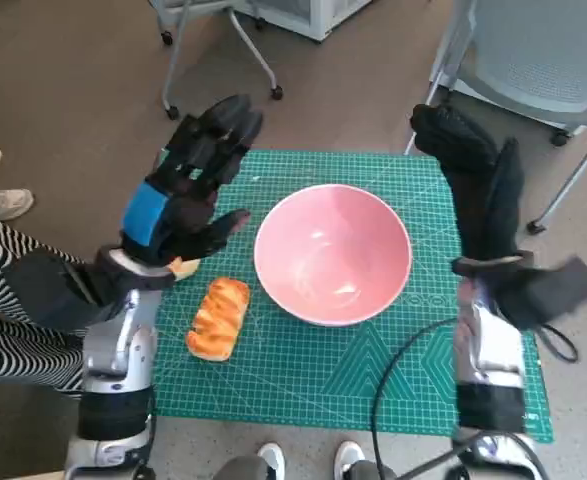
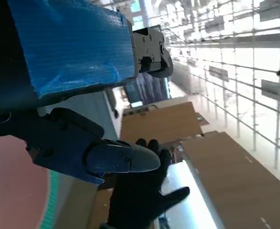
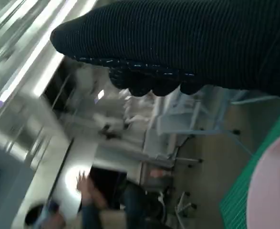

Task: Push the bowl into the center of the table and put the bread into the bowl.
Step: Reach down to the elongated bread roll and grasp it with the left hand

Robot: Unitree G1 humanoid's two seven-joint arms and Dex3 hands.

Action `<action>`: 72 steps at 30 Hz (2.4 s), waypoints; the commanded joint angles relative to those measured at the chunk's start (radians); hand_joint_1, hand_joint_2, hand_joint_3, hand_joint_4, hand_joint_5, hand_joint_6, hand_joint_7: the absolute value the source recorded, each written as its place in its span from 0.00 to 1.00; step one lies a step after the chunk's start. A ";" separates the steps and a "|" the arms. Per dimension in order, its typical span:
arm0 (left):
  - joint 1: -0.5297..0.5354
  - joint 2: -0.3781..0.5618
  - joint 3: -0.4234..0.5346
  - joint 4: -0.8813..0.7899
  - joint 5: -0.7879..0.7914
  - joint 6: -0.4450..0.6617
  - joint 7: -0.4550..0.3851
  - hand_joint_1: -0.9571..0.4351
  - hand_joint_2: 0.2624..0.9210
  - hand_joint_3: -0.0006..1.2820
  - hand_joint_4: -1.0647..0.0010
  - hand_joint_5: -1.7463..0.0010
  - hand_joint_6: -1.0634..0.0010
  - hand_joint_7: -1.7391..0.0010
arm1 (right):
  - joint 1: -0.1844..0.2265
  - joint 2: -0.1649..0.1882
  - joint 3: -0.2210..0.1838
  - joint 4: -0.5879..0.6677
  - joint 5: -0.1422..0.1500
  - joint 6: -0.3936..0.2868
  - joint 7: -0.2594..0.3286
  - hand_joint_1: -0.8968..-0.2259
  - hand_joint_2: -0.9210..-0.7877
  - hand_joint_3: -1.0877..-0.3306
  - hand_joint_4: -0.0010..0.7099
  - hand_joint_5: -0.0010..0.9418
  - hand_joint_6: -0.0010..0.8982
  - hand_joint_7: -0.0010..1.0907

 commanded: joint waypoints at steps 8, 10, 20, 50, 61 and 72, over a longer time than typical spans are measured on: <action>-0.080 -0.040 -0.021 0.008 -0.038 0.015 -0.022 0.26 1.00 0.21 0.89 0.96 1.00 0.66 | 0.073 -0.065 0.024 -0.173 -0.020 0.109 0.008 0.25 0.00 0.47 0.25 0.01 0.04 0.57; -0.087 -0.044 -0.022 0.007 -0.042 0.016 -0.029 0.26 1.00 0.21 0.88 0.95 1.00 0.65 | 0.076 -0.070 0.022 -0.181 -0.015 0.113 0.009 0.25 0.00 0.48 0.25 0.01 0.05 0.57; -0.108 -0.039 -0.022 0.015 -0.038 0.003 -0.054 0.27 0.89 0.31 0.98 0.84 1.00 0.63 | 0.086 -0.068 0.018 -0.204 -0.025 0.126 -0.016 0.24 0.00 0.51 0.30 0.02 0.07 0.59; -0.233 0.506 -0.005 0.387 0.264 -0.672 -0.440 0.52 0.58 0.14 0.83 0.82 0.86 0.60 | 0.100 -0.038 0.022 -0.198 -0.014 0.135 -0.037 0.20 0.00 0.52 0.31 0.02 0.08 0.58; -0.287 0.622 -0.080 0.571 0.536 -1.153 -0.381 0.55 0.65 0.00 0.51 0.99 0.41 0.92 | 0.099 -0.031 0.017 -0.195 -0.003 0.138 -0.032 0.22 0.00 0.52 0.31 0.01 0.08 0.58; -0.330 0.643 -0.189 0.738 0.644 -1.340 -0.314 0.55 0.63 0.00 0.49 1.00 0.43 0.98 | 0.095 -0.028 0.017 -0.188 0.009 0.138 -0.031 0.22 0.00 0.52 0.31 0.01 0.08 0.57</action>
